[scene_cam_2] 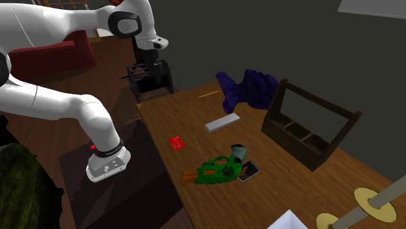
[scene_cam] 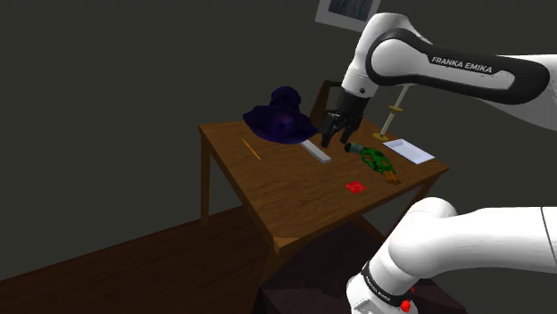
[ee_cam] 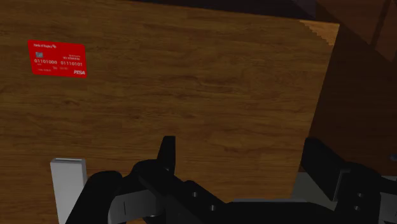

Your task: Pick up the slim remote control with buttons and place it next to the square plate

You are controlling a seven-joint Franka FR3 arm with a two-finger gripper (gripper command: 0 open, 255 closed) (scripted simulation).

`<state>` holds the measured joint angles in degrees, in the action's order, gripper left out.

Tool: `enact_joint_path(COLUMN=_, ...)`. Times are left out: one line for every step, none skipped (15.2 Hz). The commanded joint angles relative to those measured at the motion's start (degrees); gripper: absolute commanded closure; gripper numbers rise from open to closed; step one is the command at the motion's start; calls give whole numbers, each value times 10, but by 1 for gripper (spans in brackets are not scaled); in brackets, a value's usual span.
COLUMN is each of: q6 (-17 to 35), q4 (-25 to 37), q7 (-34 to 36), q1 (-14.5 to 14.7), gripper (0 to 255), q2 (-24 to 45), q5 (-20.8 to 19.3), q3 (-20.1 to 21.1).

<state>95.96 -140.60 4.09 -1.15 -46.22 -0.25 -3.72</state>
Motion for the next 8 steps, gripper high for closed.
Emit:
enact_joint_path(q6=0, q4=0, q7=0, q1=0, gripper=0, q2=0, q5=0, q3=0)
enact_joint_path(q6=14, q4=0, q7=-8, q1=-3, gripper=0, q2=15, q5=-6, q3=-8)
enact_joint_path(q6=28, q4=1, q7=-16, q1=-7, gripper=0, q2=31, q5=-11, q3=-16)
enact_joint_path(q6=42, q4=3, q7=-23, q1=-10, gripper=0, q2=47, q5=-16, q3=-24)
enact_joint_path(q6=55, q4=6, q7=-31, q1=-13, gripper=0, q2=64, q5=-21, q3=-32)
enact_joint_path(q6=69, q4=9, q7=-38, q1=-16, gripper=0, q2=81, q5=-25, q3=-41)
enact_joint_path(q6=82, q4=13, q7=-46, q1=-18, gripper=0, q2=99, q5=-29, q3=-49)
enact_joint_path(q6=95, q4=17, q7=-53, q1=-21, gripper=0, q2=117, q5=-33, q3=-57)
